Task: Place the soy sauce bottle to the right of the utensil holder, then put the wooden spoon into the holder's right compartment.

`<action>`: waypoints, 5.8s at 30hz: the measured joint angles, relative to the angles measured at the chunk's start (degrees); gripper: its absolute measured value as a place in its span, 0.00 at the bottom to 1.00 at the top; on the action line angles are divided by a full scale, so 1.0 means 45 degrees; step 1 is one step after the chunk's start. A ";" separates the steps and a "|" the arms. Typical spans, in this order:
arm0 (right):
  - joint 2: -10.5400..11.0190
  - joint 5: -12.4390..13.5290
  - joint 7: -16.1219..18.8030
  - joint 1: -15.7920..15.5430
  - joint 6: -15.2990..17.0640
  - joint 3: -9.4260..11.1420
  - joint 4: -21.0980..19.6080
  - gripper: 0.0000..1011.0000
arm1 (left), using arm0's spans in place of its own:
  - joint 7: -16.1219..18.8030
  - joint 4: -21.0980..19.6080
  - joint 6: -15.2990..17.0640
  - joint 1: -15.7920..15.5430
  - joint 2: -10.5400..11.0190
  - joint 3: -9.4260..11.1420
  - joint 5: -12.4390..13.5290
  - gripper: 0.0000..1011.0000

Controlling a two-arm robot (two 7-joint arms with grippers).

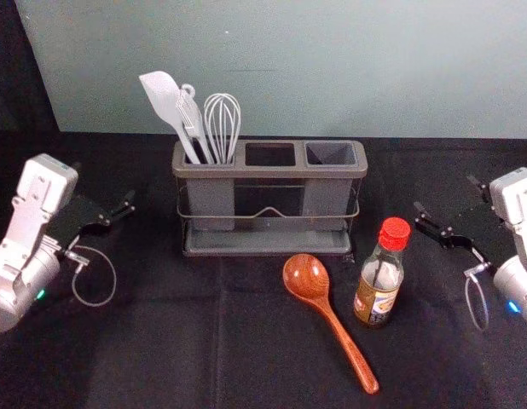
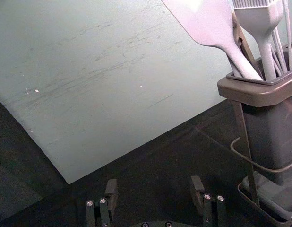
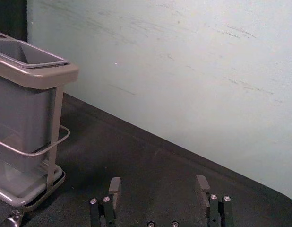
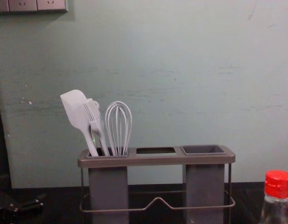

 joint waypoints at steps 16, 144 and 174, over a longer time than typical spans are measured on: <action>0.0000 0.0000 0.0000 0.0000 -0.0001 0.0001 0.0001 0.99 | 0.0000 0.0000 0.0000 0.0000 0.0000 0.0000 0.0000 0.99; -0.0639 0.2148 0.4791 -0.4125 -0.0499 0.2617 -0.4450 0.42 | 0.0000 0.0000 0.0000 0.0000 -0.0001 0.0000 0.0000 0.99; -0.0803 0.1752 0.5180 -0.4218 -0.0162 0.4227 -0.5844 0.38 | 0.0000 0.0000 0.0000 0.0000 0.0000 0.0000 0.0000 0.99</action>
